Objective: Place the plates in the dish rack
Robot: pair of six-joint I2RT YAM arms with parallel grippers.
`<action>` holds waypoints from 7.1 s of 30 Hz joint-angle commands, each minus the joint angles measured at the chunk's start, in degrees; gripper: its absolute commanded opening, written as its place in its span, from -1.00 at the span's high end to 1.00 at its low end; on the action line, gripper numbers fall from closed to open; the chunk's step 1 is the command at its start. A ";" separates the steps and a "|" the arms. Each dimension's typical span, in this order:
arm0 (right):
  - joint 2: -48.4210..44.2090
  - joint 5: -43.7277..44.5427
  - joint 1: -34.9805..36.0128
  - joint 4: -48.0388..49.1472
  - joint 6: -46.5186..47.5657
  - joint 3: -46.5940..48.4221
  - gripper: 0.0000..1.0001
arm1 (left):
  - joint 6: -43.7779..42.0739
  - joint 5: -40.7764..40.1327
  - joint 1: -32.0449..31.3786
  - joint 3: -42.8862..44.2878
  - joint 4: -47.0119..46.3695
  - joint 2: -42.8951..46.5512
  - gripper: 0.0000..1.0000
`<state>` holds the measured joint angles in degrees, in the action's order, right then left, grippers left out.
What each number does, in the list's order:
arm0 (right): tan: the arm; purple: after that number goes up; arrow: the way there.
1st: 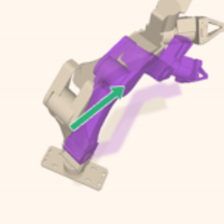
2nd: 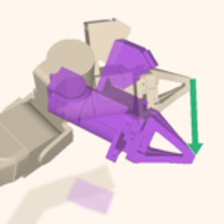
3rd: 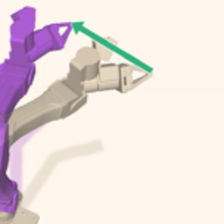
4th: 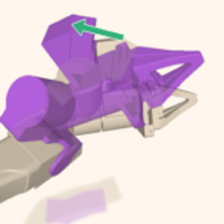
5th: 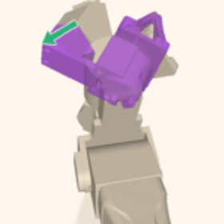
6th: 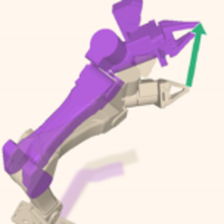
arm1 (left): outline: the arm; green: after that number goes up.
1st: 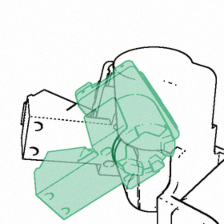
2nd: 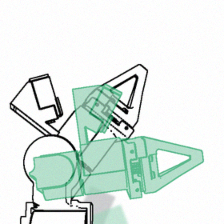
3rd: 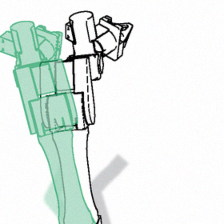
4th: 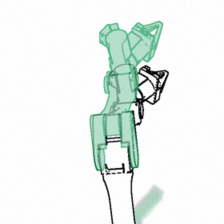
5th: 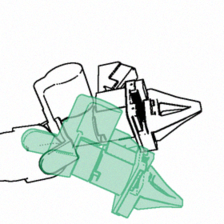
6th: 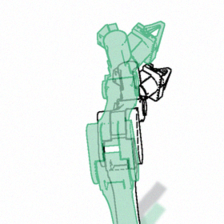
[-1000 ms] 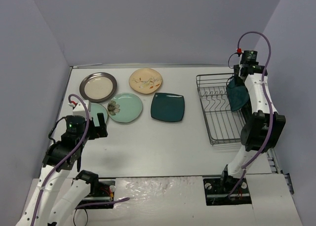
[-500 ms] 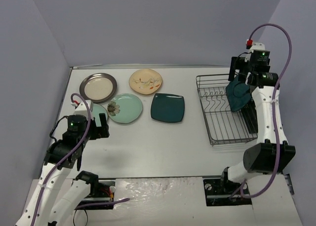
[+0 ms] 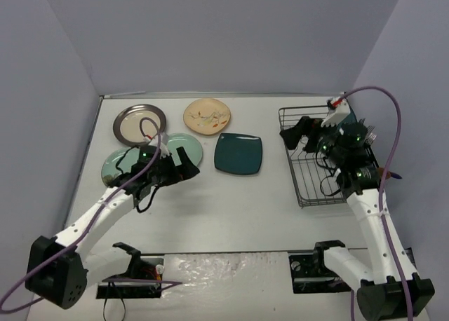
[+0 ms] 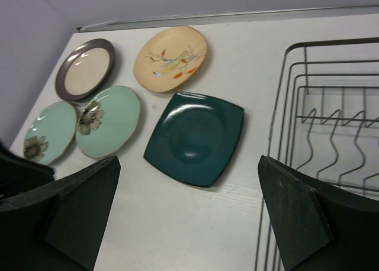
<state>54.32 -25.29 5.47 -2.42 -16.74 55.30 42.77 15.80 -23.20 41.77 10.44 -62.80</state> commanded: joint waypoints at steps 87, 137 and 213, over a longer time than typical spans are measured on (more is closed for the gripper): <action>4.95 -4.01 17.14 38.73 -25.68 -22.69 -1.00 | 32.50 -16.21 -9.62 -14.63 -47.78 6.93 1.00; 24.39 -14.08 22.66 67.03 -30.39 -17.73 1.00 | 35.67 -14.31 -9.42 -21.06 -44.44 22.97 1.00; 36.69 34.78 -12.23 -10.06 36.25 36.50 1.00 | -23.17 -36.11 -4.80 10.08 30.17 23.07 -0.94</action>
<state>94.85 9.01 -6.76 -22.72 19.62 90.41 20.95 -19.51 -28.60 50.80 41.79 -39.68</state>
